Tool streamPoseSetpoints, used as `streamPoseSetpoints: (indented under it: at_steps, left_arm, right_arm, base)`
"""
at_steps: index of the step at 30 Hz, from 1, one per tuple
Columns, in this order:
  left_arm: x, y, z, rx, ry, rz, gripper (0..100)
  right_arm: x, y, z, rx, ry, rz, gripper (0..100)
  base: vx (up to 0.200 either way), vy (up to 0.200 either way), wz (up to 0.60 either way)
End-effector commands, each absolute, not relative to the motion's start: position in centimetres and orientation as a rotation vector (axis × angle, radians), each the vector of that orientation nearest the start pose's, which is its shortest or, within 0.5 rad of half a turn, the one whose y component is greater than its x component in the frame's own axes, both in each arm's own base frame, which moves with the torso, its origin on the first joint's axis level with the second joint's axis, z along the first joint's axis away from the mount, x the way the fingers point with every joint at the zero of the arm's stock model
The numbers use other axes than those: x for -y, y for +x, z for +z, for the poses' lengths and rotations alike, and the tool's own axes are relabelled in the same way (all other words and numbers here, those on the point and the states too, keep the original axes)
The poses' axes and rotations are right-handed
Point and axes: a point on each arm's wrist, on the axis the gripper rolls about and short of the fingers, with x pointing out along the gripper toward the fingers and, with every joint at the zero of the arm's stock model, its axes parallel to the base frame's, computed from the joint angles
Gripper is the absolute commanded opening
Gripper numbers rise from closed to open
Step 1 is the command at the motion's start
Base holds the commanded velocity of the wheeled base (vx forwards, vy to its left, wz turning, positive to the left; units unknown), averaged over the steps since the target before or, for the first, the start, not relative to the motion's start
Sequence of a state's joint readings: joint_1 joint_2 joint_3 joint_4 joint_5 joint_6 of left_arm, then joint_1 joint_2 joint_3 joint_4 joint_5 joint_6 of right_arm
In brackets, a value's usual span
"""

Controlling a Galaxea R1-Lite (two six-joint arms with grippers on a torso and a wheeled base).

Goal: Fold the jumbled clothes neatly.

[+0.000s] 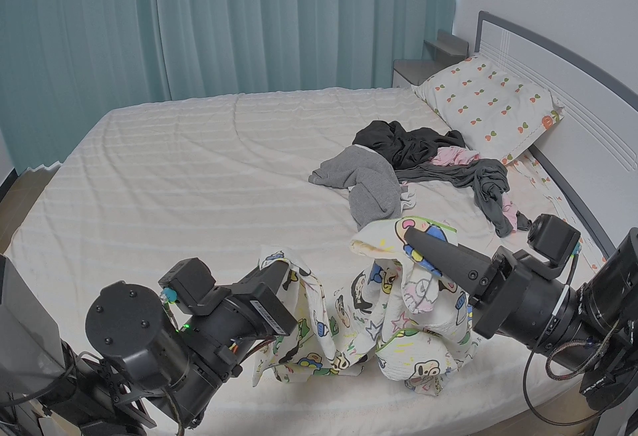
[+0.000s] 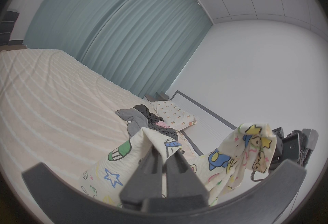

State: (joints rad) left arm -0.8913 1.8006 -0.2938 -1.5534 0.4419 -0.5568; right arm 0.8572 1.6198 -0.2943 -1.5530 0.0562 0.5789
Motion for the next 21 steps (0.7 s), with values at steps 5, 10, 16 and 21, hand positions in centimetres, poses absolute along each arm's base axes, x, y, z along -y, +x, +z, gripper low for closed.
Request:
streamPoseSetpoints:
  at_steps: [5,10,16,21]
  left_arm:
    - [18.6,16.3,13.1,-0.077,-0.589,-0.451,0]
    - [18.5,16.3,13.1,-0.075,-0.589,-0.450,0]
    - [17.8,17.9,12.8,-0.061,-0.578,-0.384,0]
    - [17.7,18.1,12.6,-0.068,-0.579,-0.375,0]
  right_arm:
    - [-17.4,14.9,17.3,-0.042,0.629,0.952,0]
    - [-17.4,14.8,17.2,-0.044,0.629,0.953,0]
    - [-17.4,14.9,17.2,-0.045,0.628,0.953,0]
    - [-17.5,15.0,17.0,-0.052,0.625,0.951,0]
  base:
    - [-0.200,0.200,0.00]
    - [-0.200,0.200,0.00]
    - [-0.067,0.067,0.00]
    - [0.000,0.000,0.00]
